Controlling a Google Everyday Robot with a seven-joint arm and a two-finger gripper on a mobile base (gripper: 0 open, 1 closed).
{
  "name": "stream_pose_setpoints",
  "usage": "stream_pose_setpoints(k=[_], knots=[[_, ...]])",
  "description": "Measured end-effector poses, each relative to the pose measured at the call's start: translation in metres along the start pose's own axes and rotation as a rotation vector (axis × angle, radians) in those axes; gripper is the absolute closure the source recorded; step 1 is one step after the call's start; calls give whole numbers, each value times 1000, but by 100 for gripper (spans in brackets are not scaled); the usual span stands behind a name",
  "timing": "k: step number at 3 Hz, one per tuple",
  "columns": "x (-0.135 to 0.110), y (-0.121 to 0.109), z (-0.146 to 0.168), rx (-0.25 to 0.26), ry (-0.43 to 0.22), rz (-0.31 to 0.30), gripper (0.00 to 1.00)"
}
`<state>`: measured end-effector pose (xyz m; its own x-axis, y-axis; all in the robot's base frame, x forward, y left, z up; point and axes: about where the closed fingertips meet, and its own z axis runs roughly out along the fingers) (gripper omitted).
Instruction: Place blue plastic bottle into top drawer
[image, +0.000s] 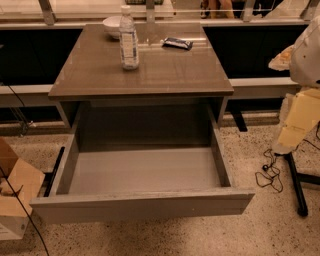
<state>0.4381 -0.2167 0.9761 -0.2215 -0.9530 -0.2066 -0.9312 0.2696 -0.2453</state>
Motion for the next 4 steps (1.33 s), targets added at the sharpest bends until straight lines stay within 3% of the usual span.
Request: stream_pose_setpoints(k=[1, 2, 3, 4], knots=[[-1, 0, 0, 3, -2, 0, 0], [-22, -11, 8, 12, -50, -11, 0], [-93, -49, 41, 2, -192, -18, 0], [-147, -85, 69, -24, -295, -11, 0]])
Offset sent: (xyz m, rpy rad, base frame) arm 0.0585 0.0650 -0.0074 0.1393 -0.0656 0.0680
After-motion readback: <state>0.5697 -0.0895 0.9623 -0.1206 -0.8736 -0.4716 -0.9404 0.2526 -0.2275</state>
